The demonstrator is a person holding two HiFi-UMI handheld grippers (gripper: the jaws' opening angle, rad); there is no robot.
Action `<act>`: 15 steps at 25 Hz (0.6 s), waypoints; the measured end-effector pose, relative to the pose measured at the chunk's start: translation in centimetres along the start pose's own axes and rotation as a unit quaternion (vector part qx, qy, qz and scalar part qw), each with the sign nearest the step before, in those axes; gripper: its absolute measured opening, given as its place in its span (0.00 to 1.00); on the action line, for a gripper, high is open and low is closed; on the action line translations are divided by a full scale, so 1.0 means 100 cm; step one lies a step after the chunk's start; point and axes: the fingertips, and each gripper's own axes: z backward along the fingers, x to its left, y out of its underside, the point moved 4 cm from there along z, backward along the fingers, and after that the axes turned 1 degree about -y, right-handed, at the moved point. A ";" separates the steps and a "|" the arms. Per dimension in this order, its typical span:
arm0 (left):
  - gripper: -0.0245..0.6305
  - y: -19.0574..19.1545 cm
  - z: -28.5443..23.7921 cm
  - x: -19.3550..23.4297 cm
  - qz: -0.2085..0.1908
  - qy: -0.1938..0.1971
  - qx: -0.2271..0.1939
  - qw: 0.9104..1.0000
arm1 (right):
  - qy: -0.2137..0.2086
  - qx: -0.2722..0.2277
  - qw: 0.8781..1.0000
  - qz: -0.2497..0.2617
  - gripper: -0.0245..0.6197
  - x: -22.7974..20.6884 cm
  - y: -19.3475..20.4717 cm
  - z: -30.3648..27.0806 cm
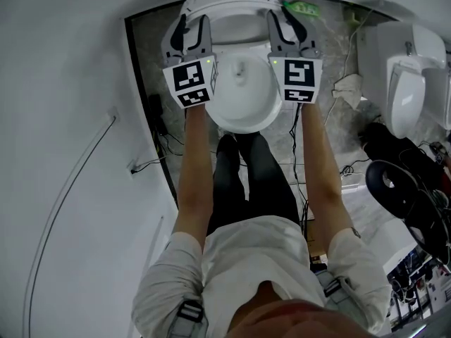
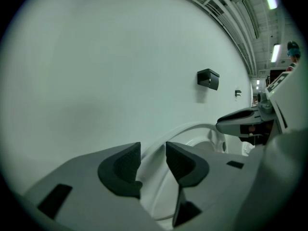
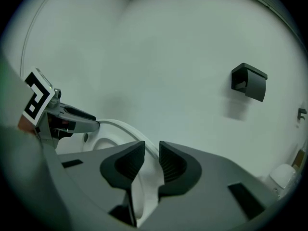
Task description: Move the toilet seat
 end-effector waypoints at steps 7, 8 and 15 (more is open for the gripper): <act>0.31 -0.009 0.020 -0.001 0.006 -0.003 -0.019 1.000 | 0.005 -0.018 1.000 0.002 0.20 0.005 -0.012 0.019; 0.31 -0.009 0.024 -0.002 0.006 0.001 -0.022 1.000 | 0.005 -0.020 1.000 0.002 0.20 0.007 -0.012 0.023; 0.26 -0.009 0.053 -0.014 -0.002 0.034 -0.031 0.999 | 0.017 -0.022 1.000 -0.001 0.17 0.019 -0.010 0.052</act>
